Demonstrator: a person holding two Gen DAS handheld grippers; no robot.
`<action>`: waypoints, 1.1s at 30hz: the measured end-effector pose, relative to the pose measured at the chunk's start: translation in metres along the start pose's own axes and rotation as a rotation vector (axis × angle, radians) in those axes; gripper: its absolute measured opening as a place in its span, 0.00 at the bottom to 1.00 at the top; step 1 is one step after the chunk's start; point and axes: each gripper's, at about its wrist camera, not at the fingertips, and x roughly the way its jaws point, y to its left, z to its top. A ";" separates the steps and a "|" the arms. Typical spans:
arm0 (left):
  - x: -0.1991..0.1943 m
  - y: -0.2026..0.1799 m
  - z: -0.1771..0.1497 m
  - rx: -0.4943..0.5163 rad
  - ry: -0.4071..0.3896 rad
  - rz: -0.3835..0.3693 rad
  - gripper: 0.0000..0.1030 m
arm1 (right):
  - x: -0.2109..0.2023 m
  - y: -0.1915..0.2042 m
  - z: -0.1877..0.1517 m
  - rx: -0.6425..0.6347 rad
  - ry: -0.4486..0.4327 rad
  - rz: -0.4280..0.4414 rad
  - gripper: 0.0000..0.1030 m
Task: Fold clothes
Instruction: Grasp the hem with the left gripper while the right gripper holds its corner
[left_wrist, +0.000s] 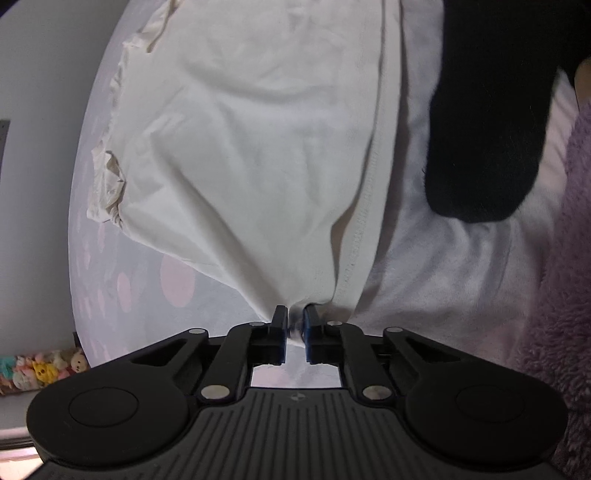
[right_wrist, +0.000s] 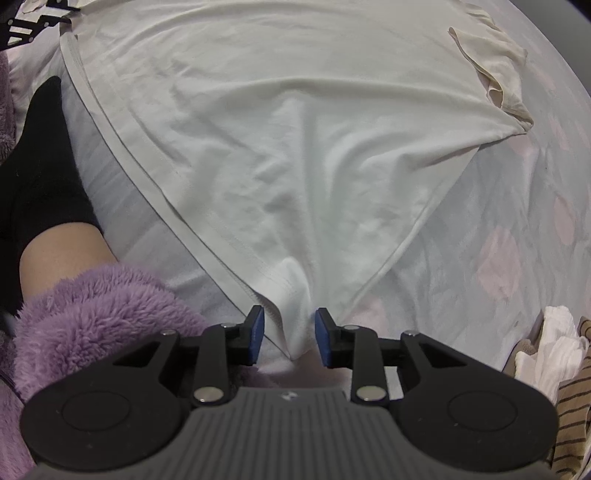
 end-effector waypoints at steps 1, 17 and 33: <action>0.001 0.000 0.000 -0.005 0.001 -0.001 0.02 | 0.000 -0.002 -0.002 -0.006 -0.001 0.004 0.34; -0.043 0.042 -0.019 -0.311 -0.087 -0.010 0.01 | -0.007 -0.002 0.003 -0.039 0.039 -0.074 0.01; -0.016 0.023 -0.017 -0.217 -0.003 -0.193 0.01 | -0.022 -0.004 -0.012 -0.048 0.096 -0.021 0.04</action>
